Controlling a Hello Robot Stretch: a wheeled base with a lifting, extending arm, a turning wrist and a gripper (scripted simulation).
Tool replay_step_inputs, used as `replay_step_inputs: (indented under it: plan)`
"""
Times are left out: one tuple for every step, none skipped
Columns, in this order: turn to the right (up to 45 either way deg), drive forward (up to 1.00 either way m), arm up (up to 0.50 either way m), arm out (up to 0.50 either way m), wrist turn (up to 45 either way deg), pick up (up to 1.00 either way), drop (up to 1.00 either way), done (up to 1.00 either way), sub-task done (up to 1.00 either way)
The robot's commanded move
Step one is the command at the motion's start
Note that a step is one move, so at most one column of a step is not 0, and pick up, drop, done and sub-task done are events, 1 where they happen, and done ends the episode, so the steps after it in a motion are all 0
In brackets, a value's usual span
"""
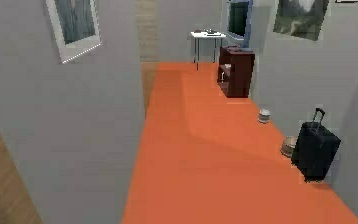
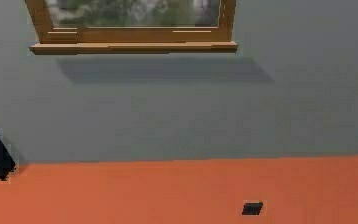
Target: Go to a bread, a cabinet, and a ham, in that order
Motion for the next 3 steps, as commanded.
replay_step_inputs:
  plan:
    - [0.0,1.00,0.00,0.00,0.0,0.00,0.00,0.00,0.00]
    - [-3.0,0.00,0.00,0.00,0.0,0.00,0.00,0.00,0.00]
    - [0.0,1.00,0.00,0.00,0.0,0.00,0.00,0.00,0.00]
